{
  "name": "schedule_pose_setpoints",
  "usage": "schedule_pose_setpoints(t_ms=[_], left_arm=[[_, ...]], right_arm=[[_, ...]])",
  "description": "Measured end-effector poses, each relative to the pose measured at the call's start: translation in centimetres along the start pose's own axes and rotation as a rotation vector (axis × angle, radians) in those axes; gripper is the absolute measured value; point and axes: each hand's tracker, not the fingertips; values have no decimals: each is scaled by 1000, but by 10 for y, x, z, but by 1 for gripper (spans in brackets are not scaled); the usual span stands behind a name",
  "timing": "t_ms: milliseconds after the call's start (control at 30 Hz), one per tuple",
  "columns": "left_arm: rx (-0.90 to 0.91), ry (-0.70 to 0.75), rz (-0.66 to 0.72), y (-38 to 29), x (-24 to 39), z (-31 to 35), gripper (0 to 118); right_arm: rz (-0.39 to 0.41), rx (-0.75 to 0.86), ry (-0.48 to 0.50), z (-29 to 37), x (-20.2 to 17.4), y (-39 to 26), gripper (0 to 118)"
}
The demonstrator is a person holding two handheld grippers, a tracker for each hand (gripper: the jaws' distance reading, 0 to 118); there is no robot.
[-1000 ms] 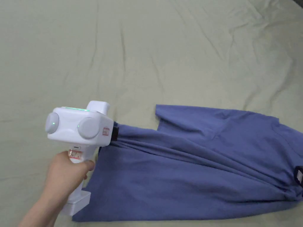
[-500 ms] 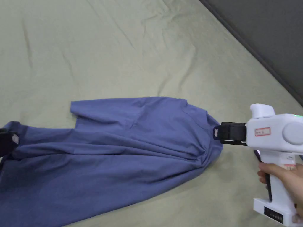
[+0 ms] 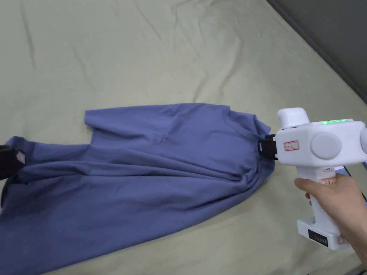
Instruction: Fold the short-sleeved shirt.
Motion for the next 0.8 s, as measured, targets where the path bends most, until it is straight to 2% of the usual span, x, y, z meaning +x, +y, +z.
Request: schedule_pose_setpoints(t_ms=[100, 267, 400, 500, 700, 800], left_arm=[[38, -5, 21, 4, -8, 23, 7], [195, -54, 115, 14, -37, 93, 7], [334, -12, 111, 16, -52, 169, 7], [447, -5, 128, 13, -64, 226, 7], [597, 33, 65, 25, -86, 333, 7], [644, 69, 41, 47, -92, 376, 7]], right_arm=[[-99, 112, 87, 29, 4, -3, 13], [-141, 316, 161, 108, -11, 0, 13], [-179, 490, 230, 173, -27, 9, 13], [-167, 584, 287, 216, -39, 14, 13], [-135, 749, 389, 298, -64, 32, 13], [-83, 819, 378, 326, -74, 58, 13]])
